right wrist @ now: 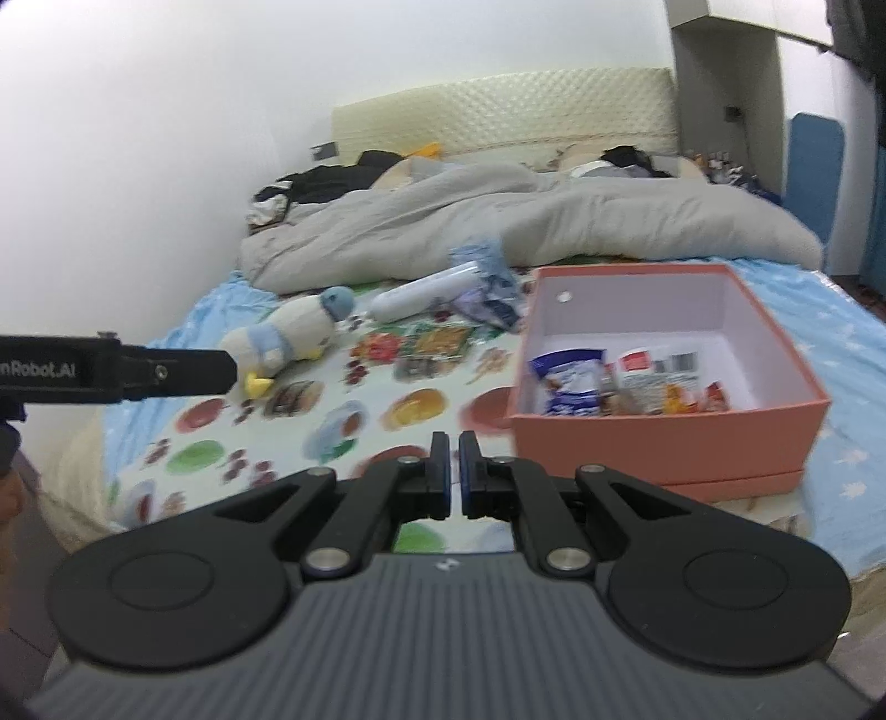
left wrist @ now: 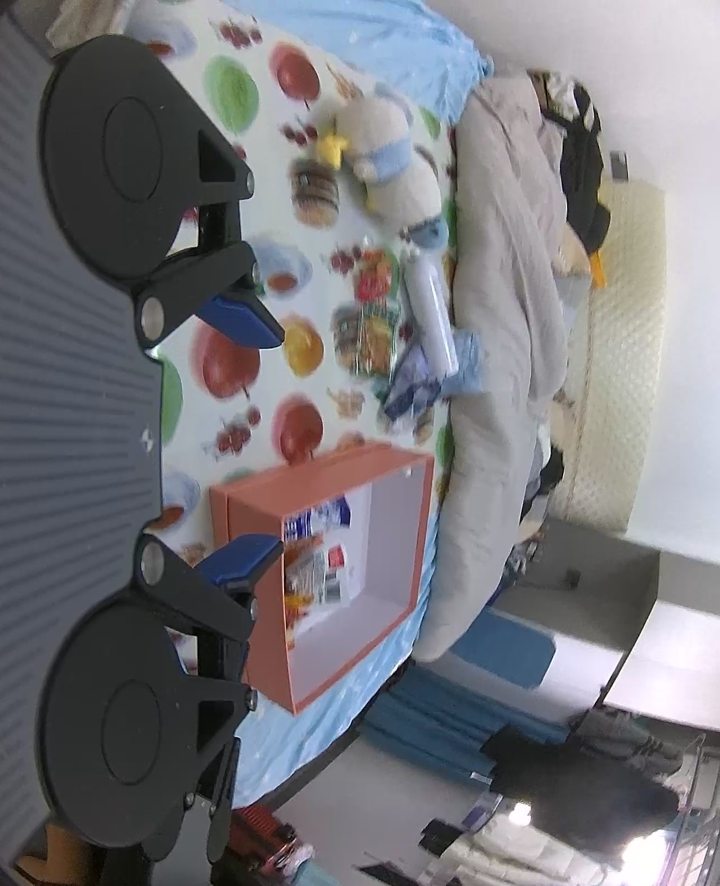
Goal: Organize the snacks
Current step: 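Withdraw both tools from the box back toward the snack pile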
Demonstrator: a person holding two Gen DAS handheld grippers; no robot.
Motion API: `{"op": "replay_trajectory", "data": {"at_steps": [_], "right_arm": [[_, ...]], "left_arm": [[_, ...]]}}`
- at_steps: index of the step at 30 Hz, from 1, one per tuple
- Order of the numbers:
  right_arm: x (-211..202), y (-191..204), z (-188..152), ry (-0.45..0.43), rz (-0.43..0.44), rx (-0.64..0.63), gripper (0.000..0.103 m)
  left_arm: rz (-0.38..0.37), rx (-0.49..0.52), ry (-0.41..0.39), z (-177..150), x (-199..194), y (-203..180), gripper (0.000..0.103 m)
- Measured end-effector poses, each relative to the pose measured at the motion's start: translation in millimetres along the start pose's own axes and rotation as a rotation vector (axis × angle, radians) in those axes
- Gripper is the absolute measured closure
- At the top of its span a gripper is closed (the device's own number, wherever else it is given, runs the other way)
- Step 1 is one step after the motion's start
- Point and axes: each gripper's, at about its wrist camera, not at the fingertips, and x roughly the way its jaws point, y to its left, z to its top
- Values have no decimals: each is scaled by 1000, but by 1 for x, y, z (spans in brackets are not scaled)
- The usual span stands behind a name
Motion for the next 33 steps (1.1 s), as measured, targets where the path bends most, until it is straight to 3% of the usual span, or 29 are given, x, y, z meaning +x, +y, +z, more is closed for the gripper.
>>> {"op": "replay_trajectory", "data": {"at_steps": [10,30,32,33], "right_arm": [[11,27,-15,42,50,-39,97],[83,37,-14,98,77,-133,94],[93,40,-13,97,72,-138,92],[97,40,-13,99,72,-138,83]], "left_arm": [[64,-73,34,-25,-4,41,25],[133,-209,91,-53,74,108,25],[133,-216,95,-53,84,118,25],[134,-212,97,-52,90,122,25]]}}
